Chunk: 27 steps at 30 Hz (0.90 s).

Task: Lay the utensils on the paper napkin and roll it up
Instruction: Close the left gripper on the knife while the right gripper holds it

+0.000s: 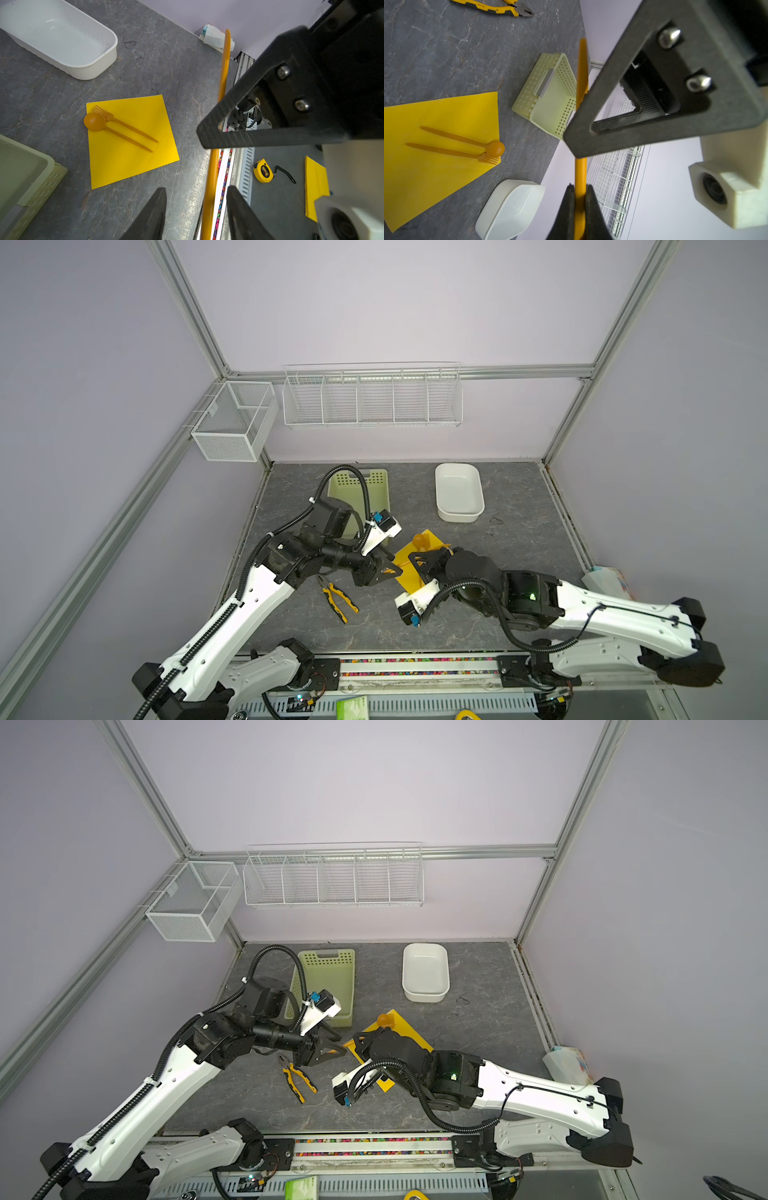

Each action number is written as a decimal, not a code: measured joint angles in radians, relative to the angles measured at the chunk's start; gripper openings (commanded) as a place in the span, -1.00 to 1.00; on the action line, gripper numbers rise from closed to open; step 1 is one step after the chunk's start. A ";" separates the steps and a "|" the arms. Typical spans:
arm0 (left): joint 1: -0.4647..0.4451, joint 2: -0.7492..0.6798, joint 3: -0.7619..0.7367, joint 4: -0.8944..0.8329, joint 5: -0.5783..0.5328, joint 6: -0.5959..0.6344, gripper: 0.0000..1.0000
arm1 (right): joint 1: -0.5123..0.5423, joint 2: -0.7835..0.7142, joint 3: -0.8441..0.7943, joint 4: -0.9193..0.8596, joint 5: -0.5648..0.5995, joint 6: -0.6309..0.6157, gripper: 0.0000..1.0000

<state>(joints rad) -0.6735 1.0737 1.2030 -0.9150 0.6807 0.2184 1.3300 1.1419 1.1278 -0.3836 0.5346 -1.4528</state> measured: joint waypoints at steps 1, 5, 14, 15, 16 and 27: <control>-0.002 0.002 0.000 -0.002 -0.001 0.002 -0.10 | 0.001 -0.003 0.000 0.000 0.000 0.000 -0.86; -0.010 0.005 0.000 -0.003 -0.003 0.005 -0.25 | 0.007 -0.010 0.005 0.000 0.000 -0.003 -0.86; -0.023 0.006 0.008 -0.012 0.002 0.021 -0.64 | 0.013 -0.010 0.006 -0.001 0.012 -0.003 -0.86; -0.024 0.006 0.009 -0.013 0.003 0.022 -0.68 | 0.013 -0.010 0.006 -0.001 0.015 -0.003 -0.86; -0.025 0.006 0.010 -0.014 0.004 0.024 -0.71 | 0.013 -0.010 0.006 -0.001 0.016 -0.003 -0.86; -0.026 0.005 0.011 -0.005 -0.019 0.024 -0.91 | 0.018 -0.014 0.008 -0.014 0.018 0.011 -0.11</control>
<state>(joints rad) -0.6994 1.0786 1.2137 -0.9203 0.6613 0.2424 1.3483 1.1282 1.1355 -0.3981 0.5522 -1.4418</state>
